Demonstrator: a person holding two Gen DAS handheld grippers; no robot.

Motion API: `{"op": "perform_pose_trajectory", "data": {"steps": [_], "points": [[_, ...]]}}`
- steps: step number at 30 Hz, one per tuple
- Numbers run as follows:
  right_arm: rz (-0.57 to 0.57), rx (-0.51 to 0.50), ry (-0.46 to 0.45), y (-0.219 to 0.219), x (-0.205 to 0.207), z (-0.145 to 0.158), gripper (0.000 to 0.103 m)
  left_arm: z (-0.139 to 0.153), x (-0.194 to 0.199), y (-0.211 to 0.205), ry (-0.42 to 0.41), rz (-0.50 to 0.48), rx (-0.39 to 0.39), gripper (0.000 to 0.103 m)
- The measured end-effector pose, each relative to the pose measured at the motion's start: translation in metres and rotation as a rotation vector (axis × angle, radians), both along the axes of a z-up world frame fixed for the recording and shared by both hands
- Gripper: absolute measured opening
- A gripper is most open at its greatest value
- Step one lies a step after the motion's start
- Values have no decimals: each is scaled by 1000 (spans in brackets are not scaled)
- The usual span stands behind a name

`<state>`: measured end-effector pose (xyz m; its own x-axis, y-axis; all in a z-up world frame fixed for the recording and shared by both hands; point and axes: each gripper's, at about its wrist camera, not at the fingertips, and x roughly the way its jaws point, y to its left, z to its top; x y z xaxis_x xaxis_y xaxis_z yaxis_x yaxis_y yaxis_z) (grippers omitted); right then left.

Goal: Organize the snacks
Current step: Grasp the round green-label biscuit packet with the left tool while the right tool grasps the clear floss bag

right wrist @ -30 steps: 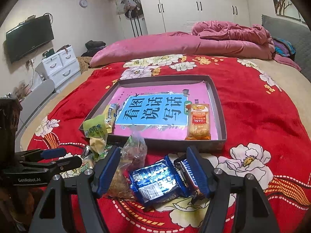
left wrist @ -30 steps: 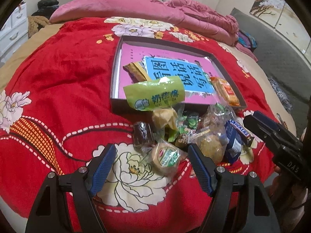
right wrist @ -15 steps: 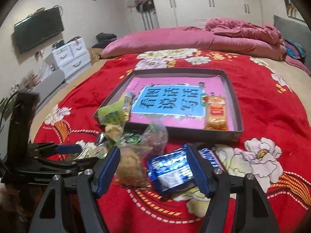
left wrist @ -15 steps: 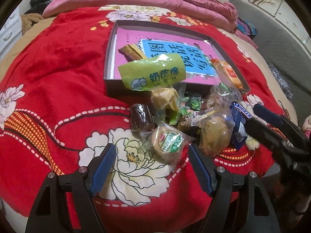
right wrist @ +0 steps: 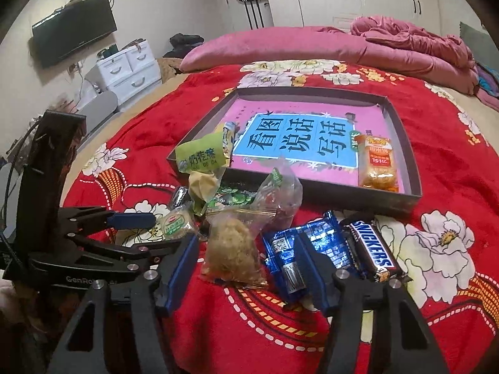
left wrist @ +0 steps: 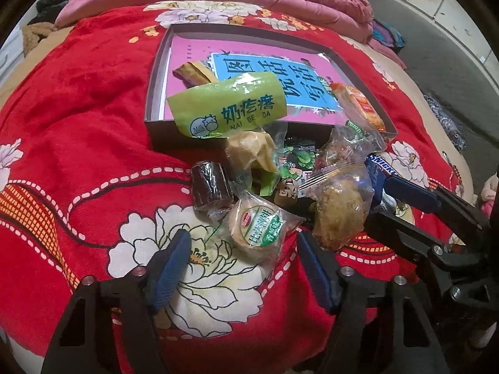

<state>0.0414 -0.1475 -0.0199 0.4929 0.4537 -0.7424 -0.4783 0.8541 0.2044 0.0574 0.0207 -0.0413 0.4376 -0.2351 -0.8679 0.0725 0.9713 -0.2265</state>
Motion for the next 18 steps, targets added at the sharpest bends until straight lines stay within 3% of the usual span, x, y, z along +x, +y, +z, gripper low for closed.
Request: {"op": "perform_pose_trajectory", "data": {"steps": [18], "points": [[53, 13, 71, 21, 11, -17, 53, -4, 4, 7, 3, -6, -16, 59]]}}
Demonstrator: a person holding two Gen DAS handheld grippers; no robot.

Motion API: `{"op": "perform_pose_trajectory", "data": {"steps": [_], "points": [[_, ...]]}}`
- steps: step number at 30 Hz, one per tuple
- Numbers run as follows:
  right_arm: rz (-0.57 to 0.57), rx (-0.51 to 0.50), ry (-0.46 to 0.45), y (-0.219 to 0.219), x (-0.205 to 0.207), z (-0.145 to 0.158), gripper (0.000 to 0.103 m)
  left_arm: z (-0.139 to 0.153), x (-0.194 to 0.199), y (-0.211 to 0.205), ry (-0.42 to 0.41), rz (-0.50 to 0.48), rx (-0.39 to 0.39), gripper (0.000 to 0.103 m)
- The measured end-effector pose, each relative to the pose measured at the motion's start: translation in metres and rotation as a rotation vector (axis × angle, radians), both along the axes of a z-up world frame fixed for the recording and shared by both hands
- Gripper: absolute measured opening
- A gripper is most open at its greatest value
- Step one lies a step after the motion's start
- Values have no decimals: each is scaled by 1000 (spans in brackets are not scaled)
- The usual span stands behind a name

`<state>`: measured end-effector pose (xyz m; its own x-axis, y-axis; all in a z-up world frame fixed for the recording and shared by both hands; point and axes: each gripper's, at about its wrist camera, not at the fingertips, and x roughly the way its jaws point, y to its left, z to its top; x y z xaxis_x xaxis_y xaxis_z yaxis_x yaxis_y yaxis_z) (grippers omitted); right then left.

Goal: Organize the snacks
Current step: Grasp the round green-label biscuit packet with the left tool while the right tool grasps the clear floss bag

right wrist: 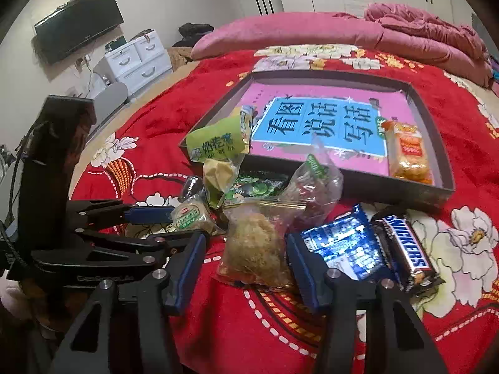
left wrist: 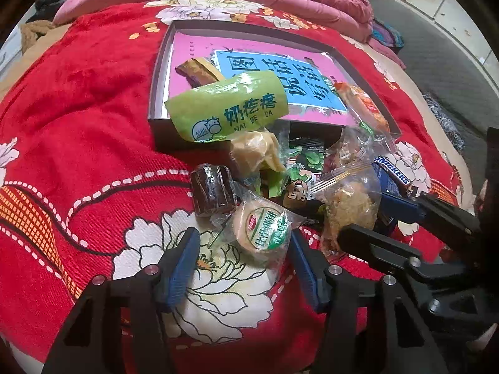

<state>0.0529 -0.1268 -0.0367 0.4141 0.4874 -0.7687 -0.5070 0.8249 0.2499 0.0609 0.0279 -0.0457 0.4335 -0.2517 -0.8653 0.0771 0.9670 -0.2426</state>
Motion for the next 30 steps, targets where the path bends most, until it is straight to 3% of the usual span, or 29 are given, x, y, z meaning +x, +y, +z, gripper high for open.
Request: {"op": "perform_pose_trajectory", "data": {"steps": [7, 9, 19, 30], "points": [[9, -27, 9, 7, 7, -9, 40, 0, 0, 2, 0, -5, -15, 58], [6, -8, 7, 5, 6, -7, 38, 1, 0, 0, -2, -14, -22, 52], [-51, 105, -25, -21, 6, 14, 38, 3, 2, -5, -1, -28, -69, 51], [-67, 128, -32, -30, 6, 18, 37, 1, 7, -14, 21, -37, -92, 52]]}}
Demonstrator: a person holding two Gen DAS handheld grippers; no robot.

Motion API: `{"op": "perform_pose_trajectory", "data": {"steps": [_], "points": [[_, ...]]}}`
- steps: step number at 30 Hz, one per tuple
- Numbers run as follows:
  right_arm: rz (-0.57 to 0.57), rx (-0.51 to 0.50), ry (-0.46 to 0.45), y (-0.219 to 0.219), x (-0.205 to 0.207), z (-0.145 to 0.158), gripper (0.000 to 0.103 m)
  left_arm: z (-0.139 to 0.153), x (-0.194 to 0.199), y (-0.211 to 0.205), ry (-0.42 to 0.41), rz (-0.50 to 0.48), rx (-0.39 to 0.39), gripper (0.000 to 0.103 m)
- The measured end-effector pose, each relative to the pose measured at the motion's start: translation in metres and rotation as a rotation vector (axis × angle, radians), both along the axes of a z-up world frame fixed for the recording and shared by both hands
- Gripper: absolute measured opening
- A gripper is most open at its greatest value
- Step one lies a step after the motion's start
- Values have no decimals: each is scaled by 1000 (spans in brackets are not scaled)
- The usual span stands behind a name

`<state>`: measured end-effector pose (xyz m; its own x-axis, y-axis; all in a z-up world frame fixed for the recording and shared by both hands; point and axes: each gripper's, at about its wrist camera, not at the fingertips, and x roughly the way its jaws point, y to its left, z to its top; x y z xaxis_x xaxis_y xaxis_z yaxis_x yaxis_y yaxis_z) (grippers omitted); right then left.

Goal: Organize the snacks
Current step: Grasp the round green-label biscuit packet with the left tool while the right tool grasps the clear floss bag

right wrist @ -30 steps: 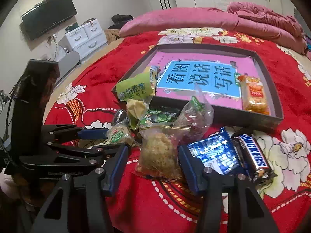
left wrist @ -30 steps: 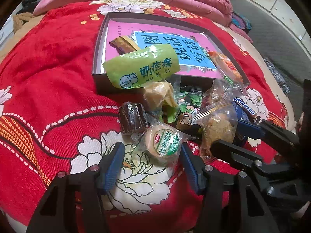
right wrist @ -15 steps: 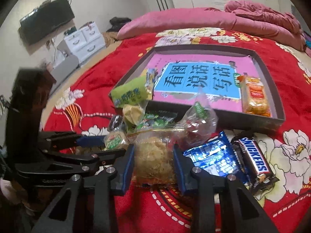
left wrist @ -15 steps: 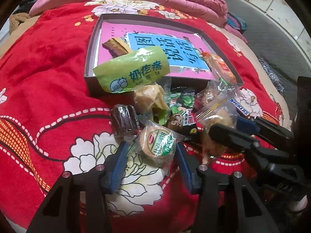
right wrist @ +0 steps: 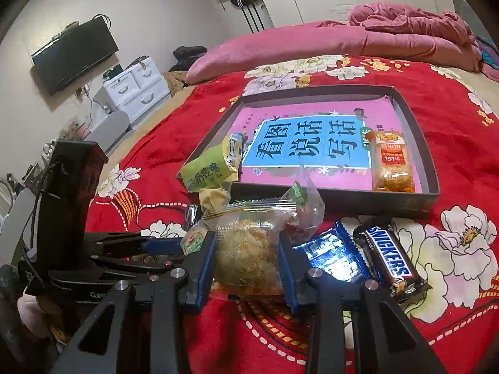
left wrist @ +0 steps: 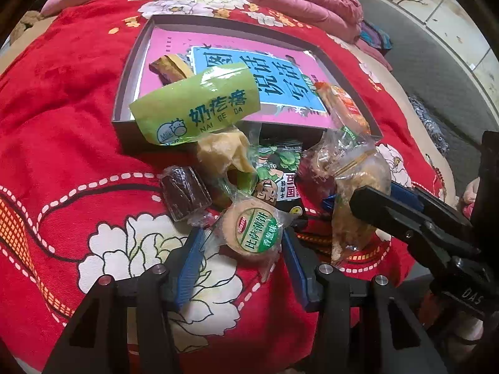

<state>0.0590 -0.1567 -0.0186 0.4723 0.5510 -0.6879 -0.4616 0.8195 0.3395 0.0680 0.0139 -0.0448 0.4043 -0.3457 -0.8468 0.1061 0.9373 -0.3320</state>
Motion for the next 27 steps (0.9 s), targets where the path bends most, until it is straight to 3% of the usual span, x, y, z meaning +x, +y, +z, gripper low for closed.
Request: {"op": "perform_pose_trajectory", "data": {"steps": [10, 22, 23, 25, 27], "points": [[-7, 19, 12, -4, 2, -1, 37, 15, -10, -2, -62, -26, -30, 52], [-17, 31, 11, -9, 2, 0, 37, 2, 4, -16, -21, -32, 32, 53], [-17, 32, 9, -9, 2, 1, 37, 1, 4, -17, -19, -35, 42, 52], [-19, 35, 1, -9, 1, 2, 37, 1, 3, -20, -24, -42, 61, 42], [-20, 37, -9, -10, 1, 4, 37, 2, 3, -20, -28, -48, 52, 41]]}}
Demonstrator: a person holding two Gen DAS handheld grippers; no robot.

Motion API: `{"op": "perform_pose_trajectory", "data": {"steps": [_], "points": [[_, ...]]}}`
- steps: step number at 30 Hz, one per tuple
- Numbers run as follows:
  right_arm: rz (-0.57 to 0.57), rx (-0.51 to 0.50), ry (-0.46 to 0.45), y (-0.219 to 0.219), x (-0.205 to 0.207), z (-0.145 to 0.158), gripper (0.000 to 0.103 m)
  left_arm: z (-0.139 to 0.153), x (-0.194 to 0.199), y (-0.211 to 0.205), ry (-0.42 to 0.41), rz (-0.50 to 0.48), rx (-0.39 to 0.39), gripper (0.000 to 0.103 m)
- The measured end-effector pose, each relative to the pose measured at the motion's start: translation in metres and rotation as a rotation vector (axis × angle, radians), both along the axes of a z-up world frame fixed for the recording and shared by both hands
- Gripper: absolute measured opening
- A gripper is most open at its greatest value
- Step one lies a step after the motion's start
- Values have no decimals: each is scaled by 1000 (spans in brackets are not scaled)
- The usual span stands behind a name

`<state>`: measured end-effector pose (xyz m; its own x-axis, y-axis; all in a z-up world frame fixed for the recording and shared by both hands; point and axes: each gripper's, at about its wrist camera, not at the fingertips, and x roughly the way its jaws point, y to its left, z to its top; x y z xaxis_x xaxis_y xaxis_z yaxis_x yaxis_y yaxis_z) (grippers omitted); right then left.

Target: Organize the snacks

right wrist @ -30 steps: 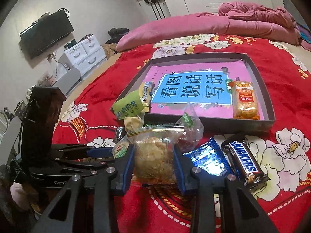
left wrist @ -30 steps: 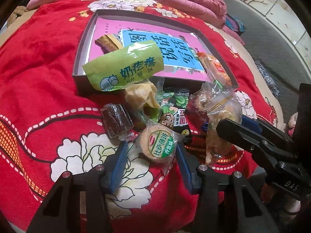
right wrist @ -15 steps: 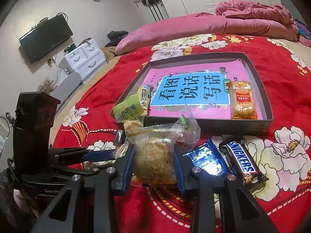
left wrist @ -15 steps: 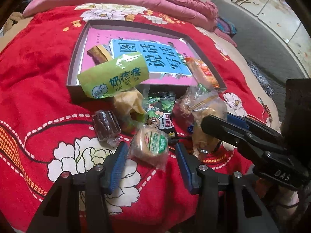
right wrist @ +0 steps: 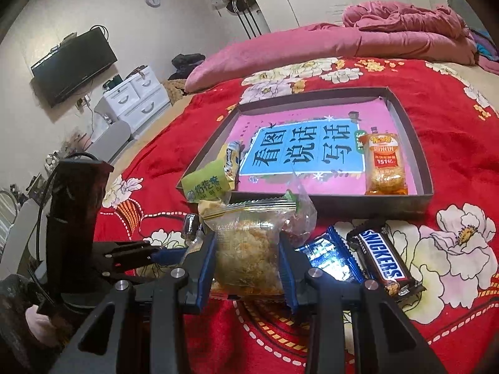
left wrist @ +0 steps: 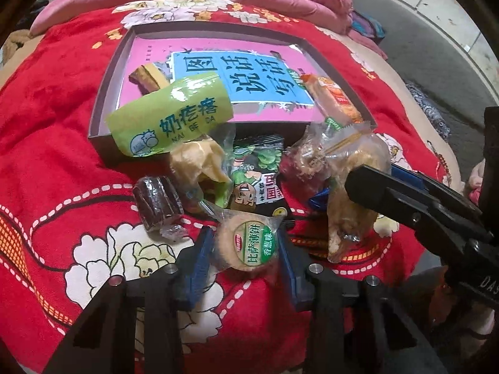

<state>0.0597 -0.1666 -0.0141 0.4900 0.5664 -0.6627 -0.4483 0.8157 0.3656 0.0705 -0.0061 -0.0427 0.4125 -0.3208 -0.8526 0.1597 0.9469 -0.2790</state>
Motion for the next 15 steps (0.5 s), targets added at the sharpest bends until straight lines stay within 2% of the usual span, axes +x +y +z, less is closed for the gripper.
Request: {"op": "perform_pose_trajectory", "data": {"steps": [4, 15], "points": [[-9, 11, -13, -2, 0, 4, 37, 7, -3, 3, -27, 6, -21, 41], [-58, 12, -94, -9, -1, 20, 37, 45, -17, 19, -198, 74, -83, 41]]}}
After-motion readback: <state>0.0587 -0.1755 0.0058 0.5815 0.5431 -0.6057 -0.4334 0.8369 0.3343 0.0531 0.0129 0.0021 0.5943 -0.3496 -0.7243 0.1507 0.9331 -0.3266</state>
